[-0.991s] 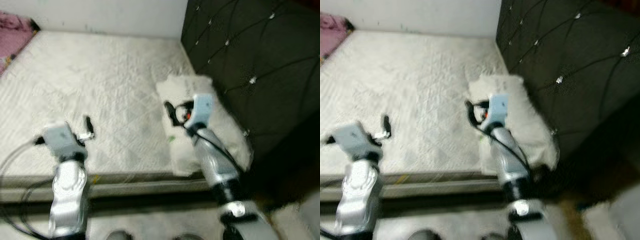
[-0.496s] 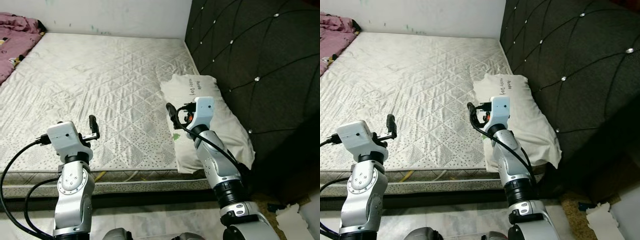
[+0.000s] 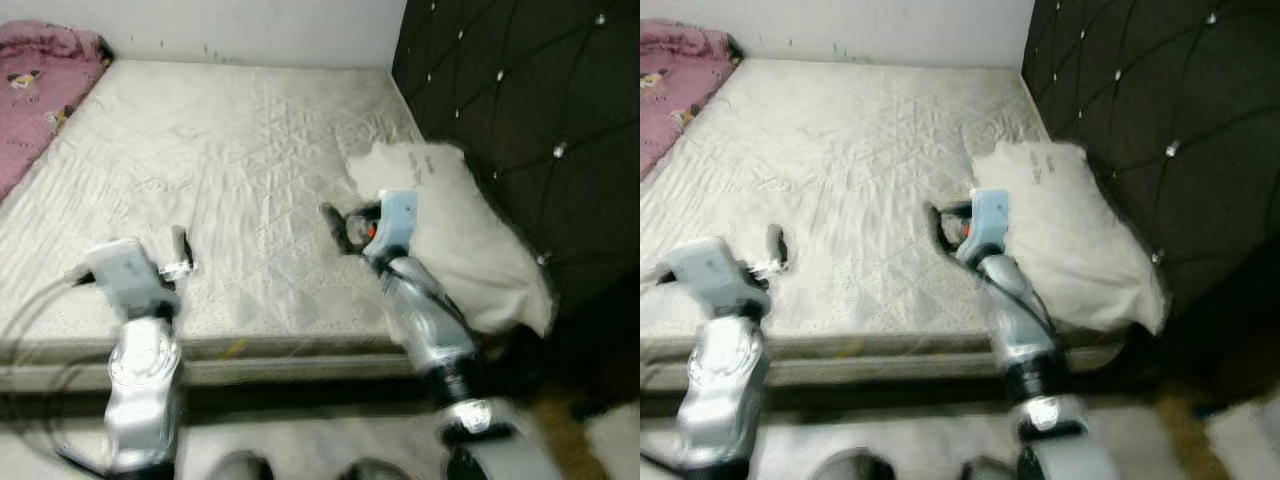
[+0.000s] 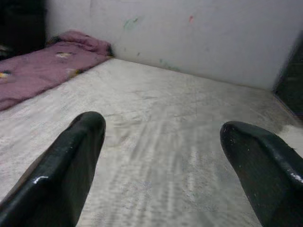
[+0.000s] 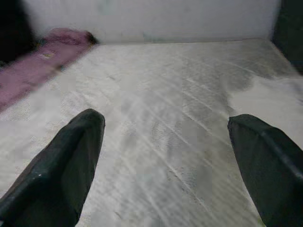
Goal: Clean up the room
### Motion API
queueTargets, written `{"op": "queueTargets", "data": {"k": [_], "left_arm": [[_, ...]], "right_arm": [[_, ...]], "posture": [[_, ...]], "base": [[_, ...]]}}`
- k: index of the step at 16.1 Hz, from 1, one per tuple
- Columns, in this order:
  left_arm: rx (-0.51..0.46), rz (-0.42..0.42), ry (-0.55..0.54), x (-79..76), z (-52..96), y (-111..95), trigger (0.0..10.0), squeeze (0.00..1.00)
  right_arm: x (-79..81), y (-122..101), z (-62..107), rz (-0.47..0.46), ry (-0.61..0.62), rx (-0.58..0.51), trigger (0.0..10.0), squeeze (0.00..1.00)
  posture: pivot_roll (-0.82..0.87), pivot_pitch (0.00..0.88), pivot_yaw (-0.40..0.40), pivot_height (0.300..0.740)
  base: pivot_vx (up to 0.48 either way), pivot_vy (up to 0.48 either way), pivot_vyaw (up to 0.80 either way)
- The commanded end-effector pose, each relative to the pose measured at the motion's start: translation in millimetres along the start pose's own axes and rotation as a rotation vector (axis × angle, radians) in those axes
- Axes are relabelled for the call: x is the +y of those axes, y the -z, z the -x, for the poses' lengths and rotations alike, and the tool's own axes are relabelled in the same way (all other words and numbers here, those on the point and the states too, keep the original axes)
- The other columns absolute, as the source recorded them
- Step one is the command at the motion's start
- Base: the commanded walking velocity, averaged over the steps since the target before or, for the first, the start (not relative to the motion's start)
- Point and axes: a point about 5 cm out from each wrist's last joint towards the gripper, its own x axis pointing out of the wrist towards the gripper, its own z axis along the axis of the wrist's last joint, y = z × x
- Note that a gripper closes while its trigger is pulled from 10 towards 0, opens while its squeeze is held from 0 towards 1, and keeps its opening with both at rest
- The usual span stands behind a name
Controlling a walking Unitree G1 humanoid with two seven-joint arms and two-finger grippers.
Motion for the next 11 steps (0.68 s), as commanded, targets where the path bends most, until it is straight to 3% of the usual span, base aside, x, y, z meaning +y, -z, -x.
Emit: {"op": "queueTargets", "data": {"k": [1,9,11], "left_arm": [[-0.004,-0.012,-0.017,5.7,-1.6,-2.4,10.0,0.00],[-0.005,-0.023,-0.037,10.2,4.0,-2.4,10.0,0.00],[0.000,-0.027,-0.050,12.9,5.7,-1.3,10.0,0.00]], "right_arm": [[7.0,-5.2,-2.4,0.006,-0.022,-0.030,10.0,0.00],[-0.4,-12.3,1.5,0.127,-0.017,-0.075,10.0,0.00],[-5.2,-8.0,1.3,0.108,0.004,-0.040,10.0,0.00]], "posture": [[-0.01,0.000,-0.040,0.740],[-0.01,0.000,-0.052,0.740],[-0.02,0.000,-0.049,0.740]], "base": [[0.000,0.480,0.00],[0.000,0.480,0.00],[0.000,0.240,0.00]]}}
